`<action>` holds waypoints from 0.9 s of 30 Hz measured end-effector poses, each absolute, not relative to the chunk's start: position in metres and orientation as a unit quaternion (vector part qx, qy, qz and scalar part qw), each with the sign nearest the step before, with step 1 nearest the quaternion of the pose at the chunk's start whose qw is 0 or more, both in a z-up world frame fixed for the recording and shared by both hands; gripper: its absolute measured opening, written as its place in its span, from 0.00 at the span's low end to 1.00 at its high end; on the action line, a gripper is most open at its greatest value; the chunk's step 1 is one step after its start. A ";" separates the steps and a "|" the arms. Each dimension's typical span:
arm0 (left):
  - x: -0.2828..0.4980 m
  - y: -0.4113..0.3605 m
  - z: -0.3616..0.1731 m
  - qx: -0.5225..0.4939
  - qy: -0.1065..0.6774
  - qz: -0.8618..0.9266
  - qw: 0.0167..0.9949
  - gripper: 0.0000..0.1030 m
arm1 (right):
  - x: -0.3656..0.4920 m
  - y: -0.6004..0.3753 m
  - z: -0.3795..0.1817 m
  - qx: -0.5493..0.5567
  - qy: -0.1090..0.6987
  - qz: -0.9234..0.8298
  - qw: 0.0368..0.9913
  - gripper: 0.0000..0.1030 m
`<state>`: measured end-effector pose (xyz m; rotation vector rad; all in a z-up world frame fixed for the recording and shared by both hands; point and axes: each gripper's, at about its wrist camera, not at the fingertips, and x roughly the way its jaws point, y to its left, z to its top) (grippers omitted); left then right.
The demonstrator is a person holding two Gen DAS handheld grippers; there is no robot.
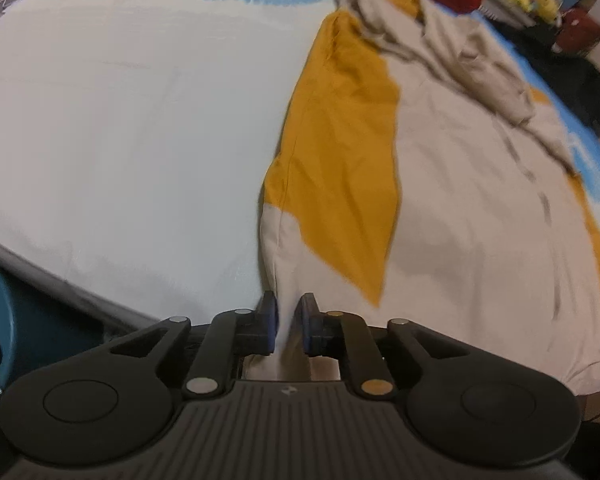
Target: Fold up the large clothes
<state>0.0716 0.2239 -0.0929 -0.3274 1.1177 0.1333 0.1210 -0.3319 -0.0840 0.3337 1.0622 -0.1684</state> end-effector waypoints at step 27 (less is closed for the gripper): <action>-0.054 0.246 0.145 -0.147 0.338 -0.097 0.924 0.00 | -0.013 -0.386 0.141 0.262 0.250 0.064 0.930 0.00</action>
